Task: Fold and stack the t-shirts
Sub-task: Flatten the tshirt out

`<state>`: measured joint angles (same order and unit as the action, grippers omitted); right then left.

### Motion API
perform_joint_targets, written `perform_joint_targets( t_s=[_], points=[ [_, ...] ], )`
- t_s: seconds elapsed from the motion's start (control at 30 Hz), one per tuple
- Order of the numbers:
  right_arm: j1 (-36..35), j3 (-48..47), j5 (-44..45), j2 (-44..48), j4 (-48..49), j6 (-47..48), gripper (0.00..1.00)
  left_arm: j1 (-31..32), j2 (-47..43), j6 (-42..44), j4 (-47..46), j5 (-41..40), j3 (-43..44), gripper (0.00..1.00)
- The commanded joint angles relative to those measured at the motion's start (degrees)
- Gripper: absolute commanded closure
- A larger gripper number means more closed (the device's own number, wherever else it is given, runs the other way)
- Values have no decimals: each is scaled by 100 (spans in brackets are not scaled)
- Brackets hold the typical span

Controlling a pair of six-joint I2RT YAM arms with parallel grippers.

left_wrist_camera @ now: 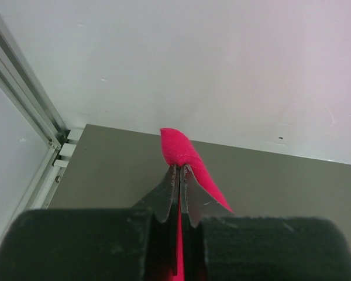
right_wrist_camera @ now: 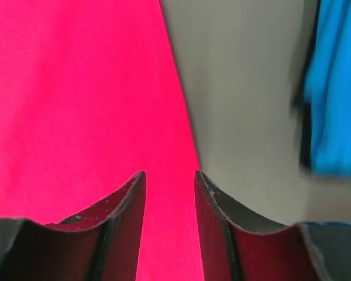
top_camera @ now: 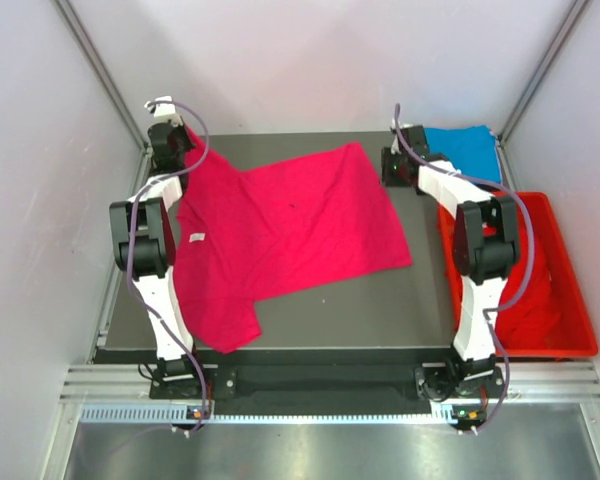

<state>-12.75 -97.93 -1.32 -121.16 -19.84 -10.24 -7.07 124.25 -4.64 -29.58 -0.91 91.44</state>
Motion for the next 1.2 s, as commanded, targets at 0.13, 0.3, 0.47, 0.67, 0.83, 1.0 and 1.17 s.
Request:
perform_joint_targets(
  t_s=[0.13, 0.3, 0.47, 0.67, 0.83, 1.0, 1.17],
  points=[
    [-210, 1932, 553, 1366, -557, -602, 63, -14, -629, -203, -373, 328, -100, 100],
    [-543, 2796, 668, 1745, -214, -883, 65, -14, -656, -352, -285, 381, -117, 100],
    [-676, 3437, 1634, 2017, -416, -1340, 72, -14, -621, -432, -285, 398, -161, 100],
    [-676, 4316, 2101, 2570, -451, -1612, 72, -22, -542, -528, -276, 468, -74, 100],
    [-728, 4756, 2154, 2975, -451, -1806, 72, -14, -437, -818, -346, 775, 23, 100],
    [-729, 4354, 1759, 3301, -425, -1456, 66, -5, -427, -1064, -373, 1092, -21, 100],
    [-545, 2747, 679, 2540, 6, -85, 56, -14, -559, -1004, -294, 1206, -100, 100]
  ],
)
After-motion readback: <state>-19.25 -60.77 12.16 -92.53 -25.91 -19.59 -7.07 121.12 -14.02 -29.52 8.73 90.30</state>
